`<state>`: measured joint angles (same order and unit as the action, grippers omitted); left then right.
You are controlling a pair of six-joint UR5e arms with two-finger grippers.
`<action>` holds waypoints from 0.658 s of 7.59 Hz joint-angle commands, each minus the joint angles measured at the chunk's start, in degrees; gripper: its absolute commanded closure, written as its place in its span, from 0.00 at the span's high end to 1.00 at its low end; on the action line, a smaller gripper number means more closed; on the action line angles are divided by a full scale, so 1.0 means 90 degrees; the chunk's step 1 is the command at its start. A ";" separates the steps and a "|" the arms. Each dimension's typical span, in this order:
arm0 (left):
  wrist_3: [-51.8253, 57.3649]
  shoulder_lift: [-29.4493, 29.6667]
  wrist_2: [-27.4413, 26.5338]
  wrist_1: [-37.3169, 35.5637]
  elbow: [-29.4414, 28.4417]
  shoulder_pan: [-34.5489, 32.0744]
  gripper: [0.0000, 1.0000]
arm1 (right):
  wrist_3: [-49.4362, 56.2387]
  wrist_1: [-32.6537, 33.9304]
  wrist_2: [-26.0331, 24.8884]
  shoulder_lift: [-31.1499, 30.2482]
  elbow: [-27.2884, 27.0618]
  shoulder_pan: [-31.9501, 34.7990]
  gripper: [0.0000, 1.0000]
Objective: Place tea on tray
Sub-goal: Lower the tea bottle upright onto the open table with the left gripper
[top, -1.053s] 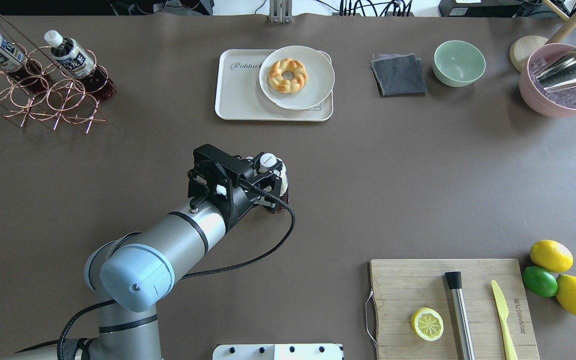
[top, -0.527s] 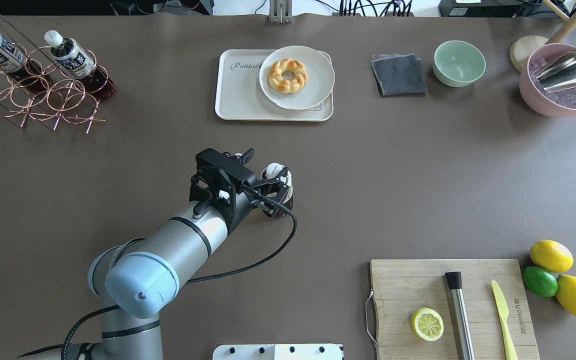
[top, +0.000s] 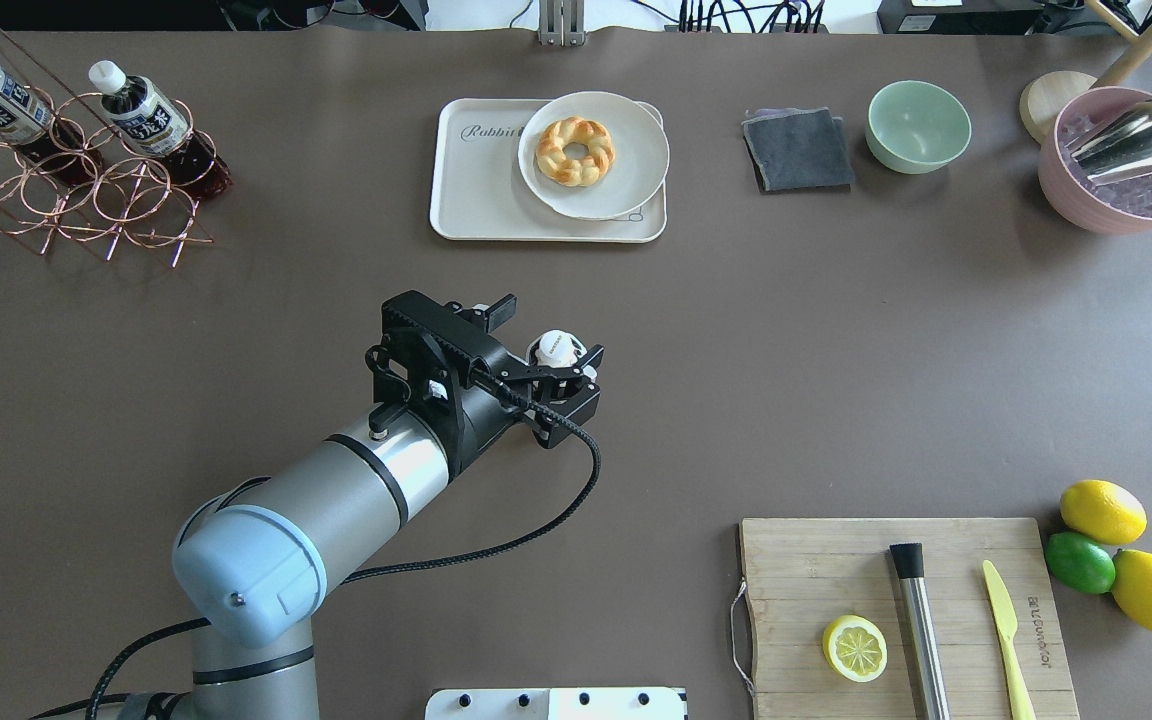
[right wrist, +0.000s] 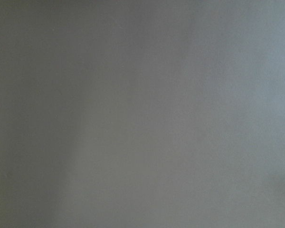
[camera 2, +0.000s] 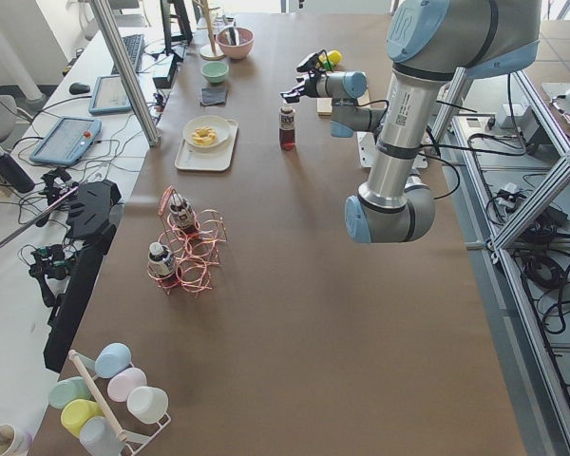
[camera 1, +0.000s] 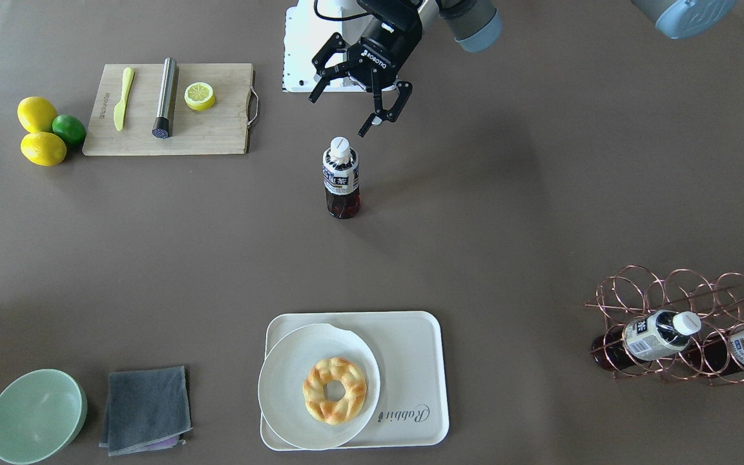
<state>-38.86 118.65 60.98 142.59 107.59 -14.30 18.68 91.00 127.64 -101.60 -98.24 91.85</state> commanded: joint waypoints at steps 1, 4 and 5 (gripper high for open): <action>-0.0086 -0.0145 0.0682 0.0016 0.0262 -0.0380 0.97 | -0.0015 0.0006 0.0086 0.0077 -0.0372 -0.0010 1.00; -0.1375 -0.1089 0.3154 -0.0149 0.0252 -0.2142 0.97 | -0.0093 -0.0314 0.0455 0.0117 -0.0814 -0.0049 1.00; -0.1375 -0.1558 0.4606 -0.0305 0.0214 -0.3147 0.97 | -0.0103 -0.0587 0.0592 0.0049 -0.0804 -0.0049 1.00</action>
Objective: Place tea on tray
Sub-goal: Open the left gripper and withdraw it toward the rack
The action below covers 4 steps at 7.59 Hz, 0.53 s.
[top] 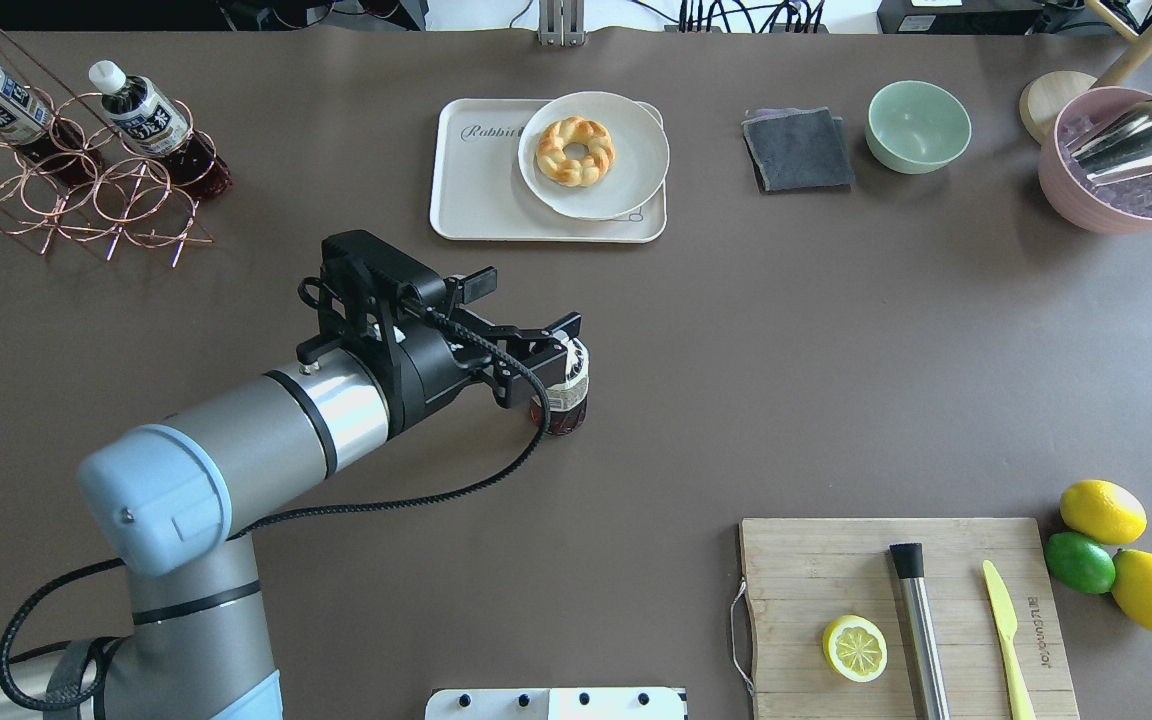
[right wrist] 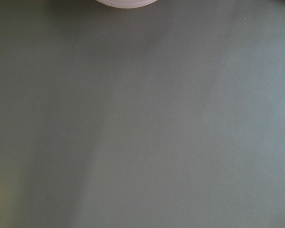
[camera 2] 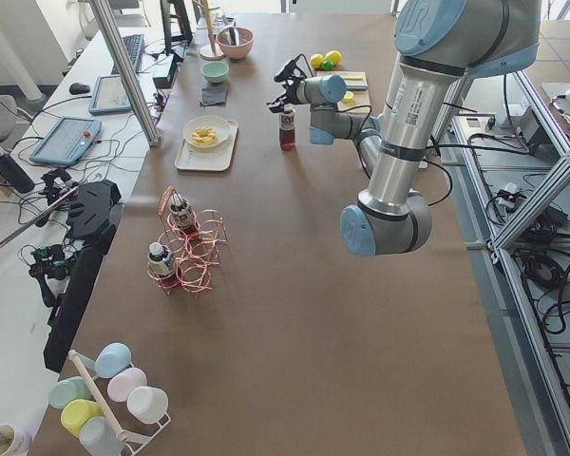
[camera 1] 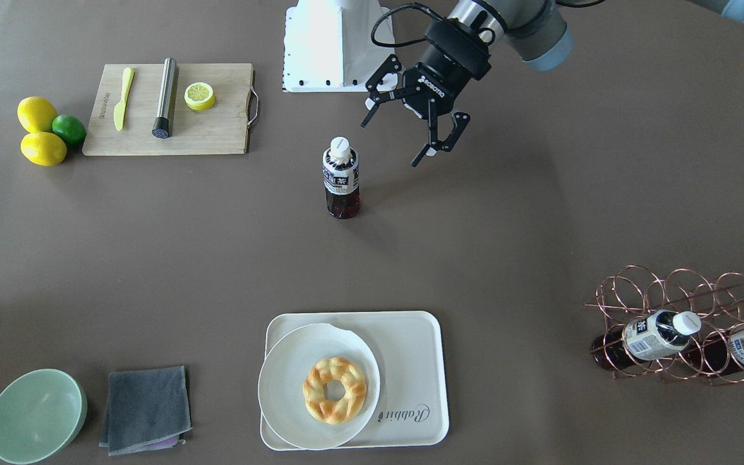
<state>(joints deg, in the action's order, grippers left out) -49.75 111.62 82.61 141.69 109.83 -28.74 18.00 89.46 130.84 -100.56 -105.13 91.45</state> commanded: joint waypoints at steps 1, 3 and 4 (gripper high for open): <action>-0.0107 -0.1129 0.3852 -0.0390 -0.0142 -0.2635 0.97 | -0.0017 -0.0631 0.0431 -0.0057 -0.0086 0.0005 1.00; 0.0126 -0.1938 0.5971 -0.0470 -0.0397 -0.4309 0.98 | -0.0445 -0.1179 0.0452 0.0001 -0.0116 0.0005 1.00; 0.0805 -0.2746 0.6171 -0.0489 -0.0494 -0.4538 0.99 | -0.0563 -0.1161 0.0491 0.0204 -0.0106 -0.0188 1.00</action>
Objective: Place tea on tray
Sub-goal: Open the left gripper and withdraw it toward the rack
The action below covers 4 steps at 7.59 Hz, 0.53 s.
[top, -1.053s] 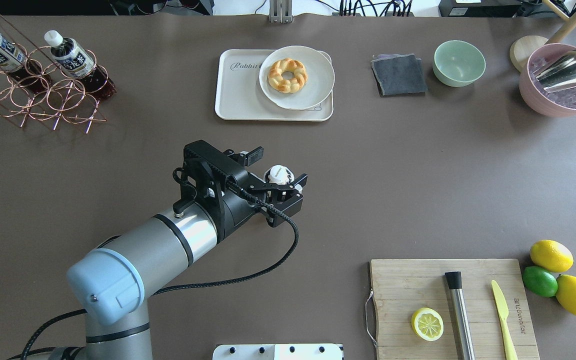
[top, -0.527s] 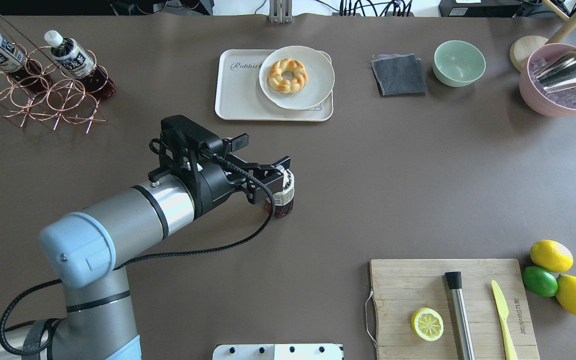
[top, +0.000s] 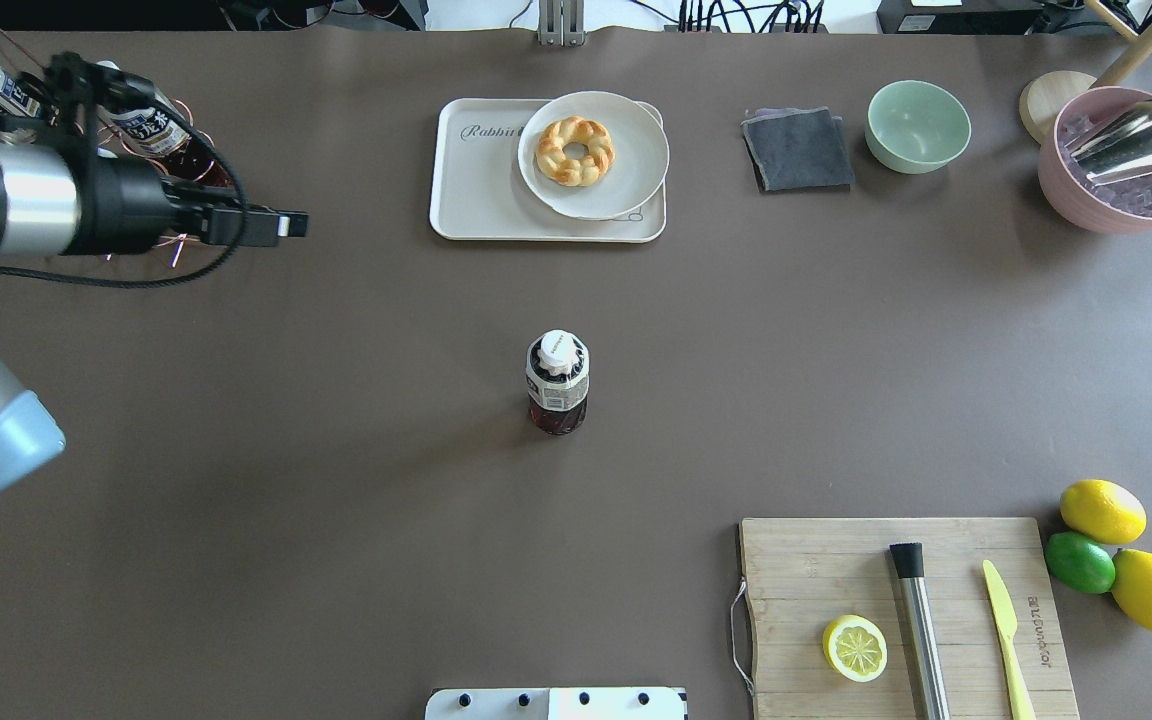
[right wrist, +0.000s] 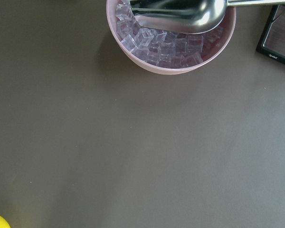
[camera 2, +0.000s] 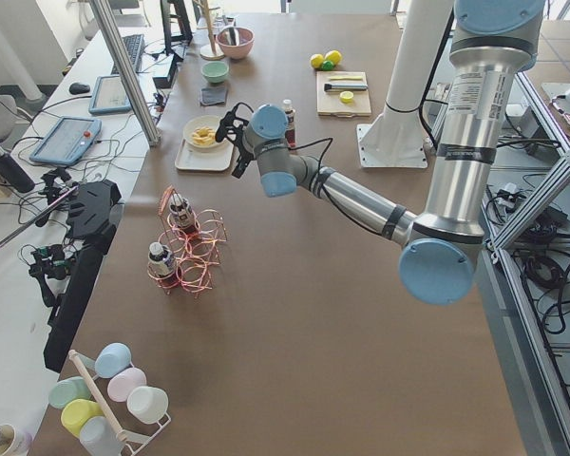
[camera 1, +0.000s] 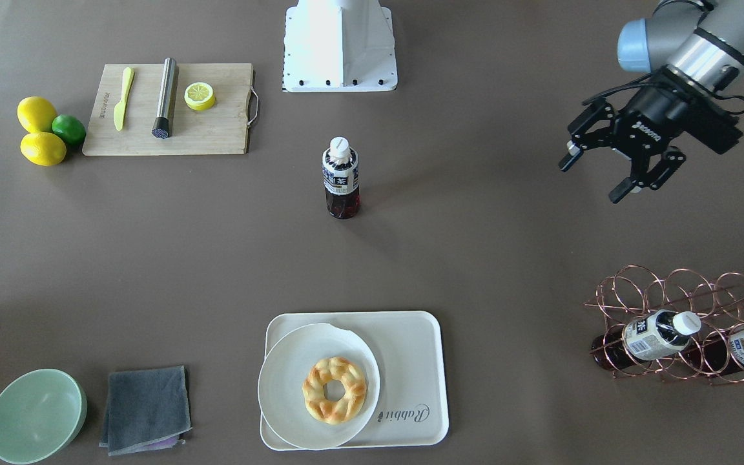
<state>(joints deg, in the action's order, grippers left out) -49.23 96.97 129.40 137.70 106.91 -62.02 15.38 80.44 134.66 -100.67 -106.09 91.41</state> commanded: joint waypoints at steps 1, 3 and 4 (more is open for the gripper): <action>0.1914 -0.1600 0.1022 -0.0124 -0.0615 -0.1114 1.00 | -0.0399 -0.0139 0.0116 0.0392 -0.0009 -0.0360 1.00; 0.4014 -0.1644 0.1198 -0.1784 -0.0786 -0.1991 1.00 | -0.0905 -0.0235 0.0485 0.0560 -0.0164 -0.0634 1.00; 0.4944 -0.1596 0.1208 -0.3003 -0.0640 -0.2305 1.00 | -0.1343 -0.0275 0.0681 0.0599 -0.0369 -0.0732 1.00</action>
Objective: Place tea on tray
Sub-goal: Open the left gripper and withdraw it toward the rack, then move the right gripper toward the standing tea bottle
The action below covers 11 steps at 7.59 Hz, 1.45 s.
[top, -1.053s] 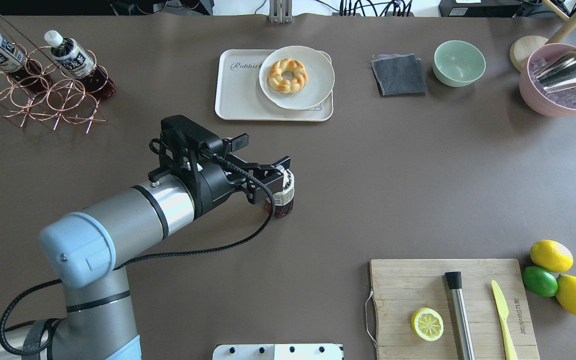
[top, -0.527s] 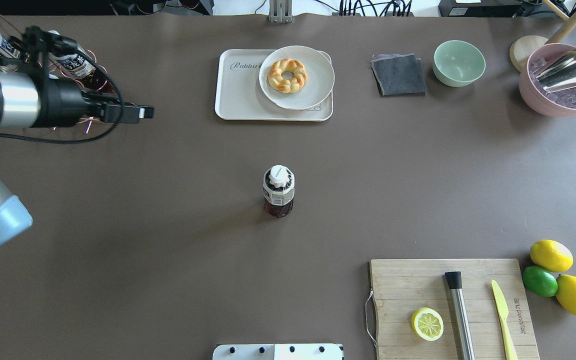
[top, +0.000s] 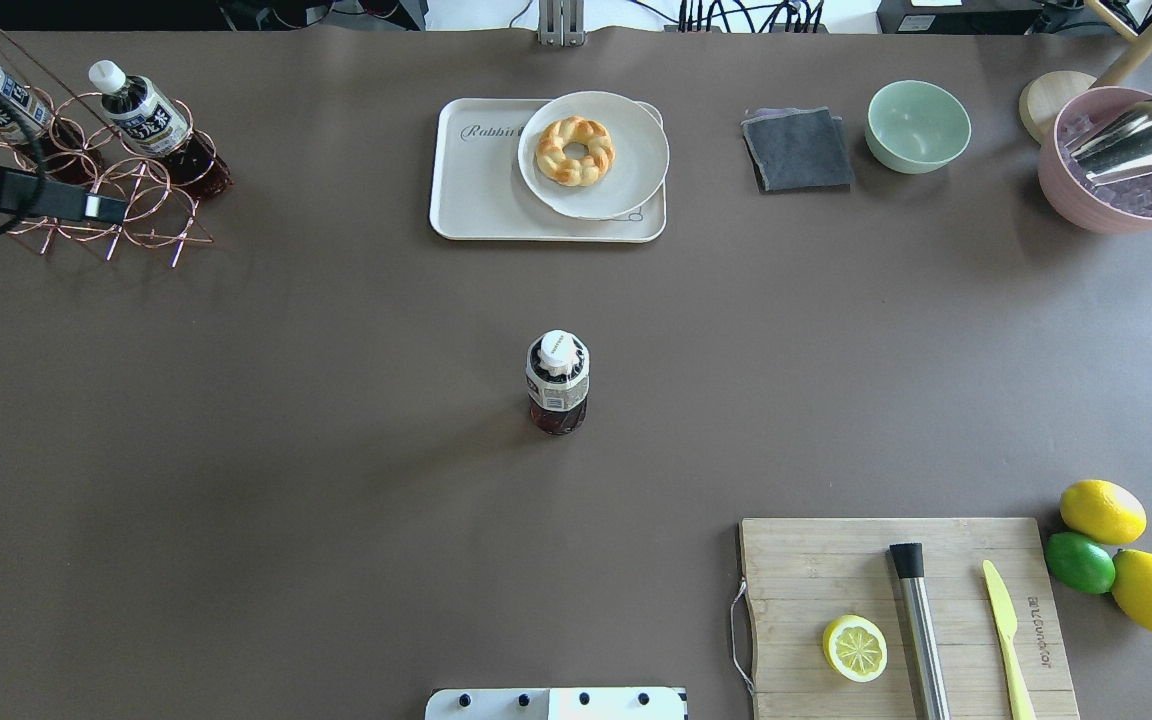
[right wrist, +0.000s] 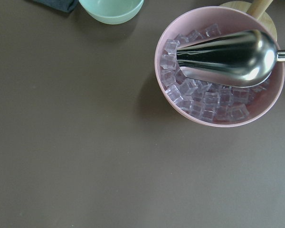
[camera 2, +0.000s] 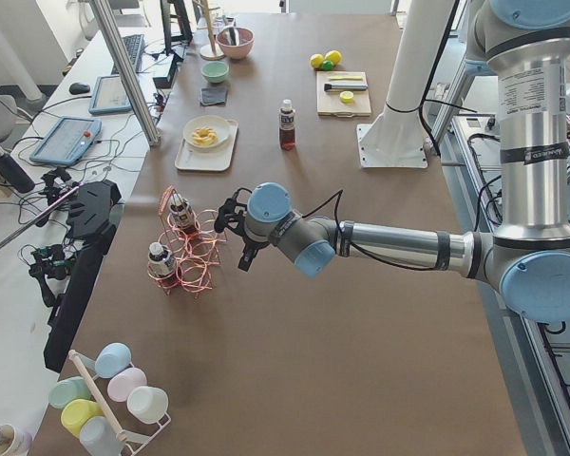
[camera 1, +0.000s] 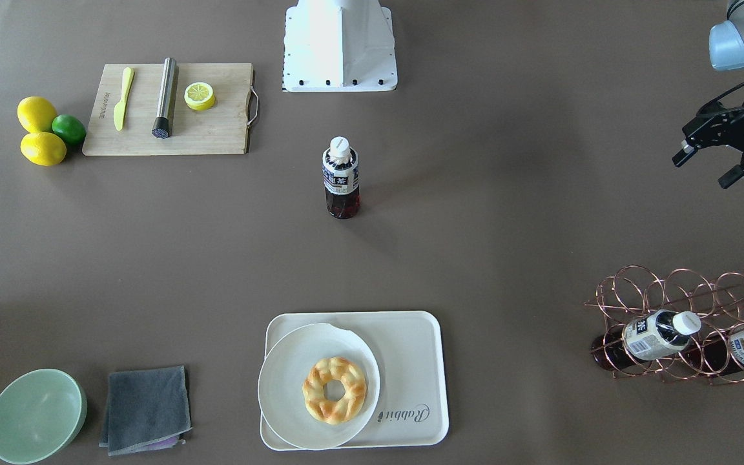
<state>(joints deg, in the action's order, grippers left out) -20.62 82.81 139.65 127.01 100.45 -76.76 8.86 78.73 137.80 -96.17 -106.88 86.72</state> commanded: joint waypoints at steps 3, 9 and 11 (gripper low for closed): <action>0.3050 0.0330 -0.0028 -0.4749 0.0392 -0.1226 0.99 | -0.2842 -0.0959 0.0257 0.0674 -0.0527 -0.1213 1.00; 0.3063 0.0223 0.0001 -0.5001 0.0440 -0.1529 0.99 | -0.5056 -0.3734 -0.1443 0.1934 -0.0527 -0.3880 1.00; 0.3063 0.0223 0.0001 -0.4991 0.0441 -0.1520 0.99 | -0.5057 -0.4624 -0.2404 0.2158 -0.0556 -0.4971 1.00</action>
<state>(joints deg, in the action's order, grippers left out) 6.94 84.81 139.64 82.01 104.41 -90.51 -36.25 43.94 123.45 -78.81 -111.66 50.54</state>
